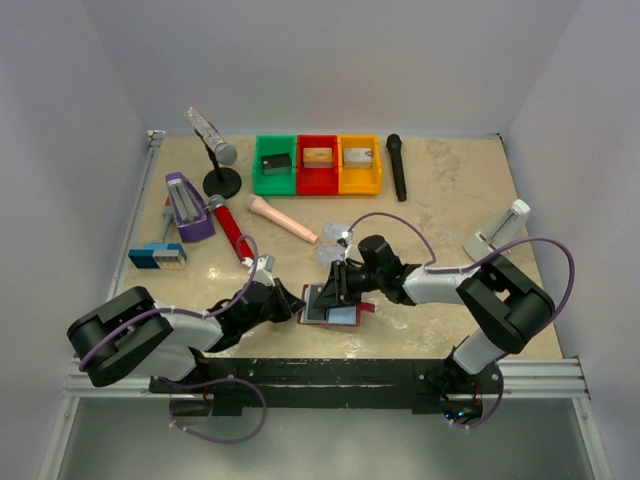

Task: Take the credit cards out of the card holder
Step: Remove the credit card from the card holder.

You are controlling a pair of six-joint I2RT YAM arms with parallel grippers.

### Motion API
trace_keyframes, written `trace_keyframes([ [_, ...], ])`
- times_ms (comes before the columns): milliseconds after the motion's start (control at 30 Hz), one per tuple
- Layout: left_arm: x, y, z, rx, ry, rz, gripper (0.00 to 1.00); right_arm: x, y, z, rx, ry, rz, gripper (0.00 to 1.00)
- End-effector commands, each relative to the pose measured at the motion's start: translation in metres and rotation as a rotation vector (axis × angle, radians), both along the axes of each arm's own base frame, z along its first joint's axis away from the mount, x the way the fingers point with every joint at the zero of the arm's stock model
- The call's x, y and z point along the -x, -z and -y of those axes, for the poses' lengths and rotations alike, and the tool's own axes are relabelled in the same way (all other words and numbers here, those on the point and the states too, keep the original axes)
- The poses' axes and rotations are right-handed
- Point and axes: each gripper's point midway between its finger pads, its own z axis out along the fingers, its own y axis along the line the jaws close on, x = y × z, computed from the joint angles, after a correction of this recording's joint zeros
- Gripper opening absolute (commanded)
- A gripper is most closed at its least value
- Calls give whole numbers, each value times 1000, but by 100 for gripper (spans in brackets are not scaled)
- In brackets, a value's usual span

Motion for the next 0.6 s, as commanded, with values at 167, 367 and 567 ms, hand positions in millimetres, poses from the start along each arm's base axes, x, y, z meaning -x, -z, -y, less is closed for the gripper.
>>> trace_keyframes([
  [167,21,43,-30,-152,-10,-97,0,-2,-16,0,-24,-2,67,30],
  [367,22,45,-33,-155,-19,-101,0,-3,-17,4,-17,4,75,29],
  [567,23,46,-35,-158,-22,-103,0,-4,-17,7,-10,11,79,27],
])
